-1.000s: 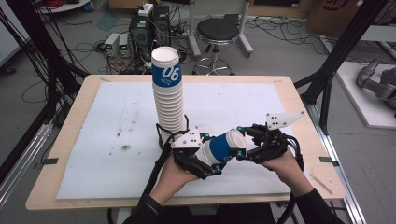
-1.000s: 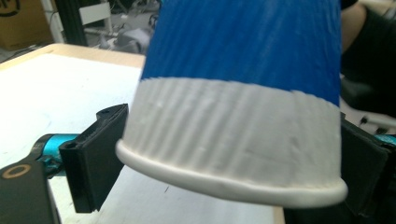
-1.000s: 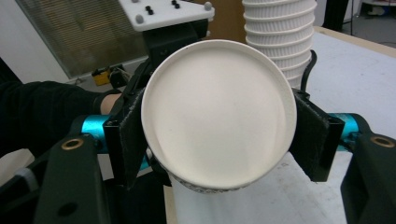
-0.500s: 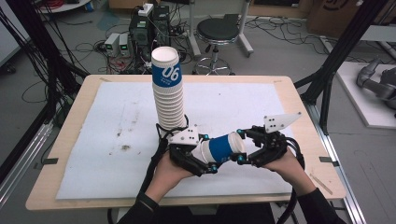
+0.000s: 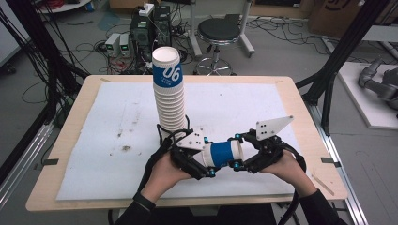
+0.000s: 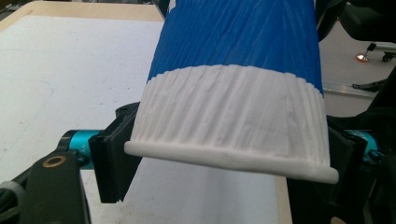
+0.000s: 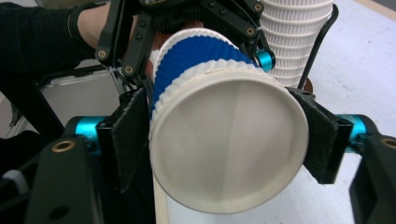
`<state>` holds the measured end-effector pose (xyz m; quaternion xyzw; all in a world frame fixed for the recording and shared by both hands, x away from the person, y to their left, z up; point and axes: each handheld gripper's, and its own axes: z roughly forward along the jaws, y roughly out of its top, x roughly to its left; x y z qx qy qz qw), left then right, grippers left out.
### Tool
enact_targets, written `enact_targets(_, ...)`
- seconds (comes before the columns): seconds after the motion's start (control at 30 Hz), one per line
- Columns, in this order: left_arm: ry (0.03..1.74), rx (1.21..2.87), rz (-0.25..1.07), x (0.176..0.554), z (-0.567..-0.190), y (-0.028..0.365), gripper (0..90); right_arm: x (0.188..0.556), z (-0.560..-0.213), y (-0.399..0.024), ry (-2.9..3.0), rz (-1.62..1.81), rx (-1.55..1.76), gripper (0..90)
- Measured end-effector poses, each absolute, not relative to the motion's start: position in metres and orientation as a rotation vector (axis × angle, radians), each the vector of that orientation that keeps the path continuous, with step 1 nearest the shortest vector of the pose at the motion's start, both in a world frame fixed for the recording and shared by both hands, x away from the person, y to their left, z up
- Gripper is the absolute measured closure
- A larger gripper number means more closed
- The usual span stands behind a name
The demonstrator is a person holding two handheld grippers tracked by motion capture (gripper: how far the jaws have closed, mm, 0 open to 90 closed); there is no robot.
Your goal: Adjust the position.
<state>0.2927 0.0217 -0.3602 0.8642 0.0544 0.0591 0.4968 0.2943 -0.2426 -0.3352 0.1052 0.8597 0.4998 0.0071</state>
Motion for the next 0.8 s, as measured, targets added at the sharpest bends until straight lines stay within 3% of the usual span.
enact_targets(0.23,0.124,2.029,0.103,0.293,-0.358,0.026,21.4,0.297,-0.334,-0.247,2.686,1.645,0.288,30.3)
enact_targets(0.5,0.170,1.798,-0.027,0.299,-0.359,0.036,15.7,0.301,-0.333,-0.255,2.621,1.825,0.300,30.5)
enact_targets(0.8,0.191,1.663,-0.076,0.303,-0.361,0.043,12.8,0.301,-0.332,-0.258,2.557,1.933,0.328,30.4)
